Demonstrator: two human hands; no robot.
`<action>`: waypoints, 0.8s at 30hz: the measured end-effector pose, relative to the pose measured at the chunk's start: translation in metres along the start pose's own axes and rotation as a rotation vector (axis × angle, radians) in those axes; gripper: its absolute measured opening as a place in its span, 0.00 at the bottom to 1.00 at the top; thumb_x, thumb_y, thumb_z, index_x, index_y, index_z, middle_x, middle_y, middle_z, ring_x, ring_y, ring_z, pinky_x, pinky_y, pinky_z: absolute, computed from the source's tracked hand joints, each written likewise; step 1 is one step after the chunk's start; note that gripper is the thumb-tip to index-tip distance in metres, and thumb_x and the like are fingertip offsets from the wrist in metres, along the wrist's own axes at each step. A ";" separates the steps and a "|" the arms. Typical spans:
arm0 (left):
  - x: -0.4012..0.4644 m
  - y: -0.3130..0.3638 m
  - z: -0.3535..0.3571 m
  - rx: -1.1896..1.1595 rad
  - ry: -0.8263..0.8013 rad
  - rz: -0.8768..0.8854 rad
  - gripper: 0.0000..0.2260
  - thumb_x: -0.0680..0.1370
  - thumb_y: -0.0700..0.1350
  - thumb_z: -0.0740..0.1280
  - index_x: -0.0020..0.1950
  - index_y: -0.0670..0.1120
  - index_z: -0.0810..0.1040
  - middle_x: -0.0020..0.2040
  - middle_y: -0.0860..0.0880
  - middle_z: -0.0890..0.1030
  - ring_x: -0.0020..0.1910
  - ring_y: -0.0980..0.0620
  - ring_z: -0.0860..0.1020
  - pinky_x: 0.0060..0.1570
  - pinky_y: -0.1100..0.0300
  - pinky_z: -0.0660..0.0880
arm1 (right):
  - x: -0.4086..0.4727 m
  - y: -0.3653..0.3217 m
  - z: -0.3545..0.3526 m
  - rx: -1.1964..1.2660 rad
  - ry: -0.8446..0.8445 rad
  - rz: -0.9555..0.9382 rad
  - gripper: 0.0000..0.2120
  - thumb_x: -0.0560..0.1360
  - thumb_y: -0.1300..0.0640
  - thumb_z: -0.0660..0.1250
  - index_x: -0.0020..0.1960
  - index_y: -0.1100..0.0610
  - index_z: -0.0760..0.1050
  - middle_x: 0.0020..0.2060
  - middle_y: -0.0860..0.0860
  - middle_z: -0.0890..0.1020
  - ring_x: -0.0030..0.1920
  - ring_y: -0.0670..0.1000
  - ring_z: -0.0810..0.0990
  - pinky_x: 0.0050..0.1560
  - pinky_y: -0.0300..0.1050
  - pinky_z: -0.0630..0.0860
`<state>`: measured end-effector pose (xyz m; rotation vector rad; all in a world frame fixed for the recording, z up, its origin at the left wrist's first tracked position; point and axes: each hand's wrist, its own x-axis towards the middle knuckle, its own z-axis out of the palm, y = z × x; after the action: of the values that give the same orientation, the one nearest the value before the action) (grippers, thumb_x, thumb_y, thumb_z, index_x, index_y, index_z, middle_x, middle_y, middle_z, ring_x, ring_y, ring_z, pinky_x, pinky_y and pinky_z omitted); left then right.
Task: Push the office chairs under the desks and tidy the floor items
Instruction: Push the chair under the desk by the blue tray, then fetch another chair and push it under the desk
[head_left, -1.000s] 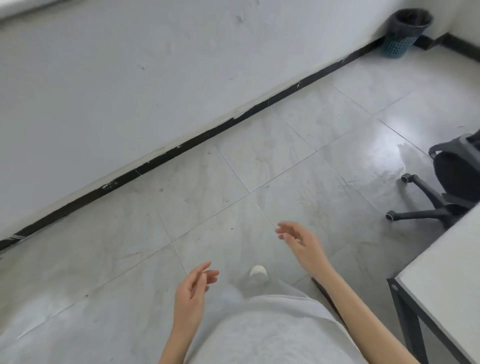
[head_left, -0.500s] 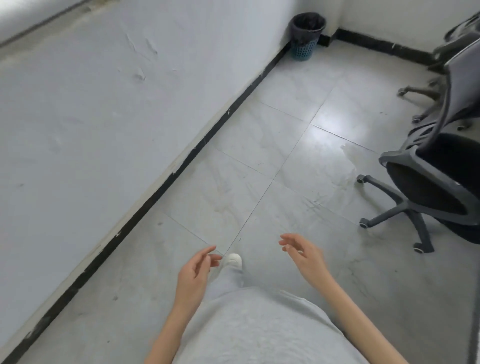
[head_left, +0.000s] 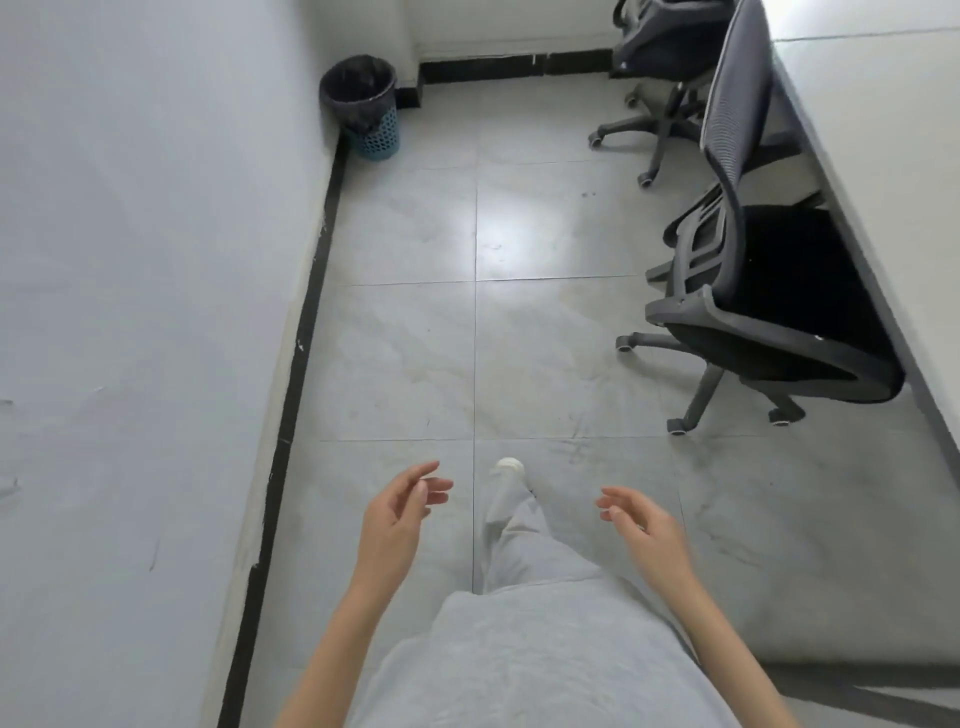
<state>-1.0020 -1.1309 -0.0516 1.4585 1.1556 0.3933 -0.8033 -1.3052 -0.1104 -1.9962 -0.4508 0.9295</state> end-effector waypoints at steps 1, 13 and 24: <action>0.021 0.004 0.001 0.007 -0.016 -0.025 0.13 0.80 0.36 0.57 0.53 0.51 0.77 0.46 0.51 0.83 0.41 0.59 0.81 0.45 0.61 0.75 | 0.025 -0.015 0.002 0.019 0.007 -0.004 0.16 0.76 0.66 0.61 0.47 0.44 0.74 0.44 0.48 0.83 0.46 0.48 0.81 0.47 0.36 0.73; 0.273 0.115 0.021 0.136 -0.241 0.014 0.13 0.79 0.36 0.57 0.52 0.52 0.77 0.40 0.59 0.84 0.41 0.60 0.81 0.45 0.62 0.76 | 0.254 -0.191 -0.035 0.074 0.172 -0.092 0.11 0.77 0.63 0.61 0.54 0.50 0.75 0.44 0.42 0.81 0.48 0.46 0.80 0.48 0.35 0.72; 0.529 0.276 0.142 0.452 -0.901 0.339 0.12 0.79 0.38 0.59 0.51 0.54 0.76 0.44 0.53 0.83 0.41 0.61 0.80 0.43 0.72 0.72 | 0.354 -0.248 -0.083 0.206 0.945 0.131 0.14 0.77 0.65 0.60 0.59 0.55 0.76 0.51 0.46 0.80 0.53 0.42 0.77 0.50 0.25 0.71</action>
<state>-0.5336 -0.7354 -0.0362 1.9289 0.2657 -0.3216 -0.5006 -0.9959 -0.0329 -2.0272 0.2968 0.0262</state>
